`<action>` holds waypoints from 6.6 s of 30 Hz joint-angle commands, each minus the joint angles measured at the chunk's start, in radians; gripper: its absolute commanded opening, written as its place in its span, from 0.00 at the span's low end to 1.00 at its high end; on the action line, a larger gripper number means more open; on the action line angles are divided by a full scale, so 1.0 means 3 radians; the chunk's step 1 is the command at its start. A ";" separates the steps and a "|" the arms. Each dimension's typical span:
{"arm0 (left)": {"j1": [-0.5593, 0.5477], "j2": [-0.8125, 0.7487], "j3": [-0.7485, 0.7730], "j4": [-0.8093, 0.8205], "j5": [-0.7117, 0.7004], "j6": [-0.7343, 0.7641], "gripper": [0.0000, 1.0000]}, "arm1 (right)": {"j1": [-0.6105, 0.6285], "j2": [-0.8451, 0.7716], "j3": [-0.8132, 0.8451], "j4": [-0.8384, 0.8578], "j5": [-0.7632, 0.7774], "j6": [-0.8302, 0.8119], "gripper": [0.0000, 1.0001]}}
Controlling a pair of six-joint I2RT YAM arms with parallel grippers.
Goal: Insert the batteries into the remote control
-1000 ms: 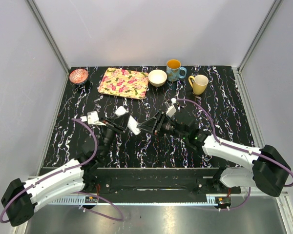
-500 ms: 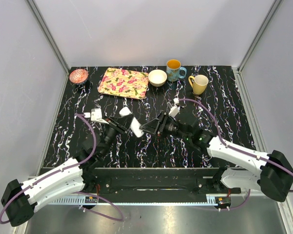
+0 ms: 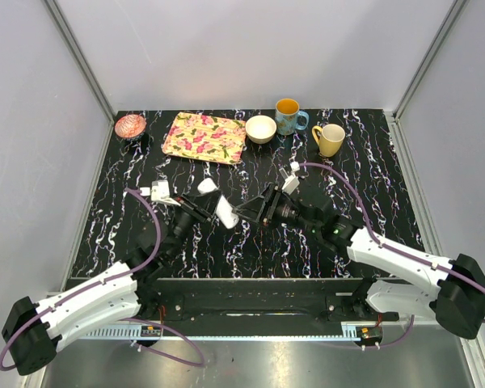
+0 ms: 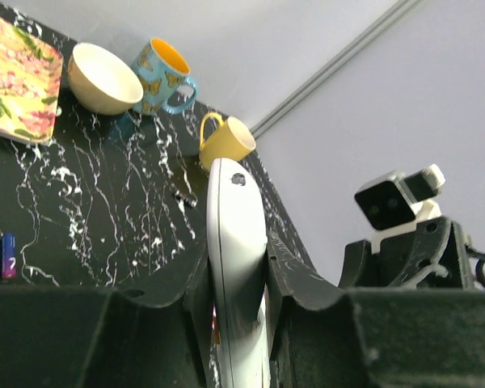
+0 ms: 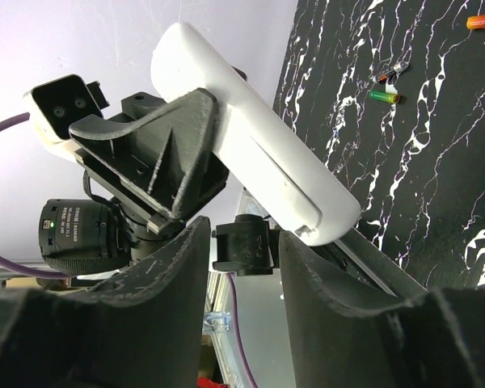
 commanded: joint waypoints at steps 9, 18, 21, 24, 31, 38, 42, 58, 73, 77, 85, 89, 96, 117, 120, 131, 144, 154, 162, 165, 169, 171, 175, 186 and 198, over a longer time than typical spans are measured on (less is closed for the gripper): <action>-0.0003 0.0050 -0.0065 0.0763 -0.0209 0.0030 0.00 | -0.0020 0.0172 0.0033 0.0308 -0.0157 0.0200 0.50; -0.0008 0.0050 -0.0096 0.0835 -0.0179 0.0040 0.00 | -0.0025 0.0208 0.0044 0.0364 -0.0121 0.0210 0.50; -0.0003 0.0045 -0.0116 0.0825 -0.0148 0.0009 0.00 | -0.0020 0.0213 0.0064 0.0359 -0.0095 0.0200 0.49; -0.0003 0.0040 -0.0136 0.0830 -0.0117 -0.0017 0.00 | -0.0025 0.0219 0.0064 0.0359 -0.0055 0.0200 0.47; -0.0008 0.0024 -0.0172 0.0814 -0.0112 -0.0027 0.00 | -0.0025 0.0249 0.0095 0.0431 -0.0054 0.0210 0.46; -0.0003 0.0004 -0.0172 0.0830 -0.0102 -0.0037 0.00 | -0.0020 0.0285 0.0095 0.0400 -0.0060 0.0200 0.46; -0.0008 0.0004 -0.0167 0.0784 0.0000 -0.0063 0.00 | -0.0025 0.0259 0.0059 0.0426 -0.0019 0.0194 0.46; -0.0003 -0.0032 -0.0147 0.0462 0.0210 -0.0058 0.00 | -0.0025 0.0111 0.0161 0.0247 0.0002 0.0092 0.46; -0.0003 -0.0062 -0.0106 0.0359 0.0189 -0.0149 0.00 | -0.0025 0.0060 0.0151 0.0155 0.0002 0.0056 0.46; -0.0008 -0.0083 -0.0085 0.0323 0.0184 -0.0267 0.00 | -0.0025 0.0070 0.0156 0.0124 -0.0014 0.0051 0.46; 0.0002 -0.0063 0.0032 0.0242 0.0307 -0.0339 0.00 | -0.0025 0.0014 0.0156 0.0042 0.0007 0.0010 0.47; 0.0007 -0.0073 0.0053 0.0155 0.0317 -0.0405 0.00 | -0.0020 -0.0006 0.0172 -0.0044 0.0017 -0.0010 0.48; 0.0002 -0.0001 0.0058 0.0099 0.0215 -0.0574 0.00 | -0.0025 -0.0001 0.0263 -0.0234 0.0027 -0.0041 0.55; 0.0023 0.0178 0.0078 0.0226 -0.0005 -0.0783 0.00 | -0.0020 0.0096 0.0340 -0.0387 -0.0049 -0.0031 0.61; 0.0018 0.0183 0.0083 0.0257 0.0026 -0.0804 0.00 | -0.0020 0.0096 0.0330 -0.0387 -0.0039 -0.0036 0.61; 0.0033 0.0096 0.0058 0.0191 -0.0005 -0.0804 0.00 | -0.0025 0.0019 0.0340 -0.0525 0.0002 -0.0071 0.65; 0.0058 0.0106 0.0088 0.0201 -0.0005 -0.0855 0.00 | -0.0025 -0.0068 0.0351 -0.0633 -0.0054 -0.0158 0.67; 0.0554 0.0356 0.0007 0.0211 0.0995 -0.1264 0.00 | 0.0108 0.0018 0.1689 -0.2947 0.0604 -0.1604 0.66; 0.0652 0.0684 0.0063 0.0446 0.1508 -0.1275 0.00 | 0.0440 0.0653 0.2590 -0.3935 0.1268 -0.2366 0.58; 0.0667 0.0684 0.0073 0.0410 0.1549 -0.1269 0.00 | 0.0451 0.0750 0.2687 -0.3977 0.1382 -0.2464 0.50; 0.0698 0.0659 0.0043 0.0364 0.1626 -0.1249 0.00 | 0.0456 0.0817 0.2744 -0.3992 0.1362 -0.2505 0.47; 0.0718 0.0658 0.0048 0.0364 0.1647 -0.1249 0.00 | 0.0456 0.0837 0.2759 -0.3987 0.1291 -0.2515 0.43; 0.0728 0.0699 0.0058 0.0380 0.1708 -0.1244 0.00 | 0.0466 0.0893 0.2744 -0.3987 0.1229 -0.2510 0.37; 0.0728 0.0837 0.0114 0.0482 0.1800 -0.1295 0.00 | 0.0717 0.1047 0.2621 -0.3675 0.1055 -0.2362 0.72; 0.0728 0.0822 0.0109 0.0507 0.1815 -0.1310 0.00 | 0.0737 0.1113 0.2498 -0.3547 0.0984 -0.2321 0.43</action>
